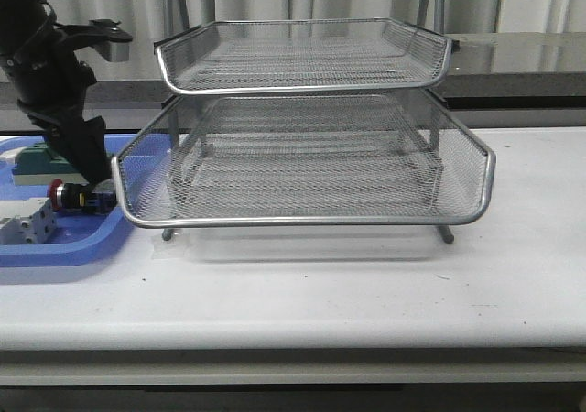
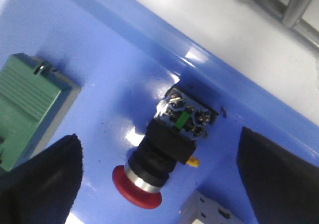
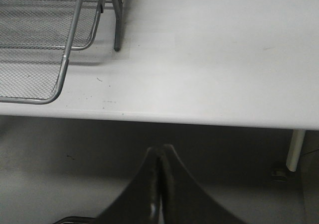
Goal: Place button on rack with both arms
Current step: 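Lower the left gripper over the red push button on the blue tray, then close the left gripper on the button's base and lift it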
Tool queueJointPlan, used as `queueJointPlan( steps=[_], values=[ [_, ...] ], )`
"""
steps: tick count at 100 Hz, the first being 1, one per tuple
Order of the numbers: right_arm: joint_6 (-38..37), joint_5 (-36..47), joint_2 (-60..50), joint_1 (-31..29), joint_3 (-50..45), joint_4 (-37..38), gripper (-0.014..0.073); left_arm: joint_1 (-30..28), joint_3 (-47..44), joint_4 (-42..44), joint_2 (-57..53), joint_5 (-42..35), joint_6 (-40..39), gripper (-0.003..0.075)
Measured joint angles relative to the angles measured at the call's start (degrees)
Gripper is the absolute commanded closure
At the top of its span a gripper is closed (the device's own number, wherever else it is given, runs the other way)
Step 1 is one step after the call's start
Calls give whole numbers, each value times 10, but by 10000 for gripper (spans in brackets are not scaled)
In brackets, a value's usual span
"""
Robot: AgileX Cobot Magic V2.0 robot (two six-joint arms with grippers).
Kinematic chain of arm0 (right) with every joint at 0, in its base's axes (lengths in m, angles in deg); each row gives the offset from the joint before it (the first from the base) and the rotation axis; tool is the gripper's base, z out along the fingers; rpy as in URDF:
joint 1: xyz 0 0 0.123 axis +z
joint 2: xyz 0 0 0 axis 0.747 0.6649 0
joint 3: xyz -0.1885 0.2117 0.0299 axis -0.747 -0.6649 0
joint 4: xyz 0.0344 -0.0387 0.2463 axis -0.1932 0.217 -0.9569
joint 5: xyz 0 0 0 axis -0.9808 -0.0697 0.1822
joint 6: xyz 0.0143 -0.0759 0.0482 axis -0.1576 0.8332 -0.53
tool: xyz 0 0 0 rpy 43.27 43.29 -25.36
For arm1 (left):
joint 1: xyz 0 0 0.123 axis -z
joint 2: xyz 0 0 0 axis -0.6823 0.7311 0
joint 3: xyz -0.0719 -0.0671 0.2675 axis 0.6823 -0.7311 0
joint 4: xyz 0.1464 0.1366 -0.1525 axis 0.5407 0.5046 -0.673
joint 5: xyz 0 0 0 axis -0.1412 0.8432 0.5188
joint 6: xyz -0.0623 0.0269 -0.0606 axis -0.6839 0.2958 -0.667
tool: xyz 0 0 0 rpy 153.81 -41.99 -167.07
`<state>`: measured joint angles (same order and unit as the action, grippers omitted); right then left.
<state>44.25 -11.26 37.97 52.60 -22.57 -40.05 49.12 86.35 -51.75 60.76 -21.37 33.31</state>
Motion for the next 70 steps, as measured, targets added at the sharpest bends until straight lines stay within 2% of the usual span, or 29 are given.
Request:
queueJointPlan(
  steps=[70],
  values=[
    [0,0,0,0,0,0,664,2,1,-1,38,-8,29,125]
  ],
)
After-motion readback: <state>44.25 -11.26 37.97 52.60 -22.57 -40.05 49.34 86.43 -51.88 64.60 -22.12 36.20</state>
